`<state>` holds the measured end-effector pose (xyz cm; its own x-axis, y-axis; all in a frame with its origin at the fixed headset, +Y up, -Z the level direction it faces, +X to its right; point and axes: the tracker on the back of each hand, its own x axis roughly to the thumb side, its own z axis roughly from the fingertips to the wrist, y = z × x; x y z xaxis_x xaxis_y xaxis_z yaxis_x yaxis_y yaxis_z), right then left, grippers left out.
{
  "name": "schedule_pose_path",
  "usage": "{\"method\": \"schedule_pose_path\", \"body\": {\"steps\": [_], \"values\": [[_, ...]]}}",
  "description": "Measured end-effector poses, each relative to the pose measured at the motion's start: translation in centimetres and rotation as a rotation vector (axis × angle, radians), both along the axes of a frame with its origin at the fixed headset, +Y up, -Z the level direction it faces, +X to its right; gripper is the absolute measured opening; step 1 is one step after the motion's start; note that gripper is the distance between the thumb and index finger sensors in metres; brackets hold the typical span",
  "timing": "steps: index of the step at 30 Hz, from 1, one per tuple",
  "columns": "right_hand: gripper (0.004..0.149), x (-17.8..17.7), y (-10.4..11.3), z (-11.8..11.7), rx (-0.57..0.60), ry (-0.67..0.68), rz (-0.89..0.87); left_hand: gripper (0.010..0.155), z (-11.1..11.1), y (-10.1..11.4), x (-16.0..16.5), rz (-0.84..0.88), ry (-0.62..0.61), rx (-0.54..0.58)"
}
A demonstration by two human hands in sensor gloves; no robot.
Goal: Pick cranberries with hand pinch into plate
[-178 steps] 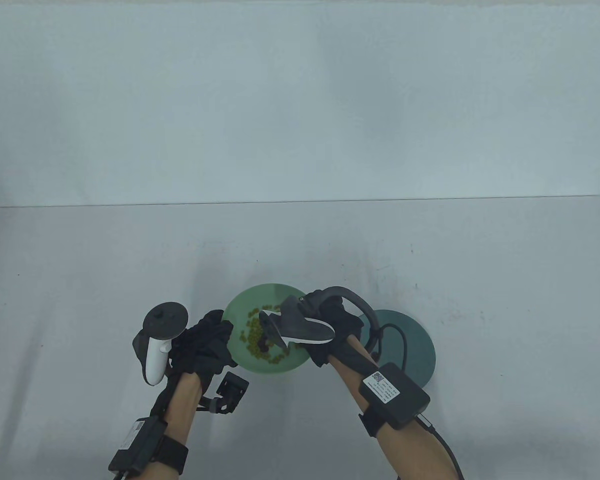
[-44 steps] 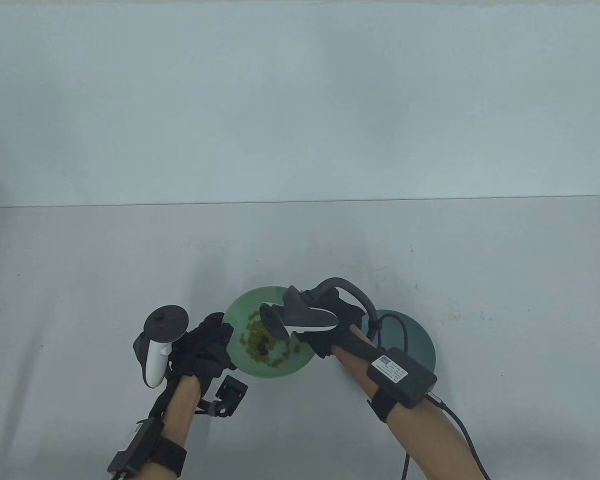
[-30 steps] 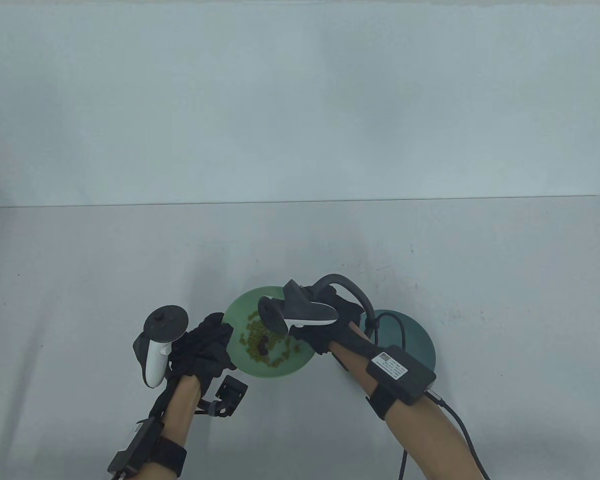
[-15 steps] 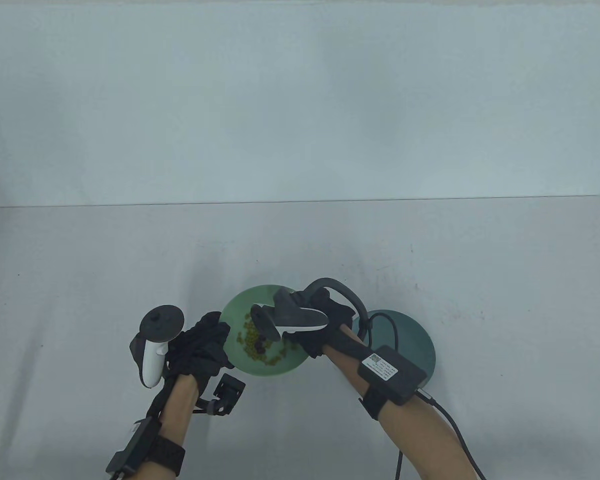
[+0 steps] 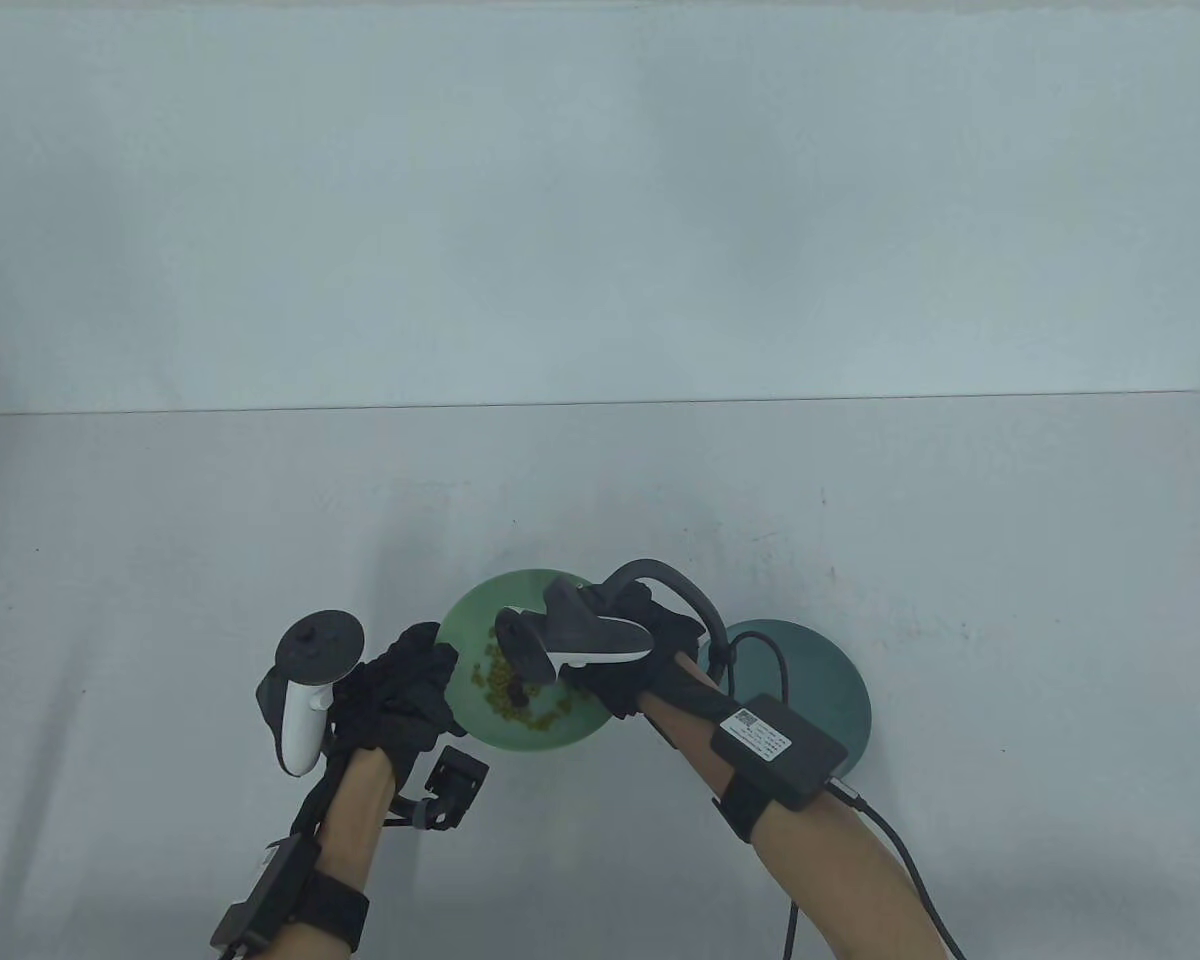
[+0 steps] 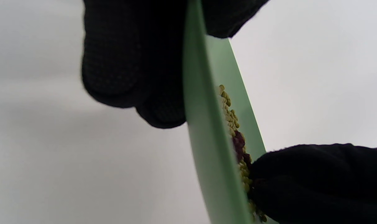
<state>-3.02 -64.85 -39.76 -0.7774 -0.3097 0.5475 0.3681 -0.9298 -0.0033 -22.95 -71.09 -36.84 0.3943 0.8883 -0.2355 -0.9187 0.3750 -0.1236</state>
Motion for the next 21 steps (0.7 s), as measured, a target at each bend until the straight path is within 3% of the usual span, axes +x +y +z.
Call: {"method": "schedule_pose_path", "body": {"steps": [6,11,16,21], "values": [[0.045,0.1,0.1,-0.2,-0.007,0.000,-0.023,0.052,0.0,0.1,0.0,-0.034,0.003,0.012],[0.045,0.7,1.8,-0.2,0.028,-0.016,-0.043,0.052,0.0,-0.1,-0.1,-0.046,0.004,0.004],[0.045,3.1,4.1,-0.5,0.068,-0.066,-0.051,0.052,0.0,-0.2,-0.1,-0.045,0.004,0.000],[0.045,6.7,5.0,-0.5,0.082,-0.142,-0.041,0.052,0.0,-0.2,0.0,-0.056,0.003,0.003]]}}
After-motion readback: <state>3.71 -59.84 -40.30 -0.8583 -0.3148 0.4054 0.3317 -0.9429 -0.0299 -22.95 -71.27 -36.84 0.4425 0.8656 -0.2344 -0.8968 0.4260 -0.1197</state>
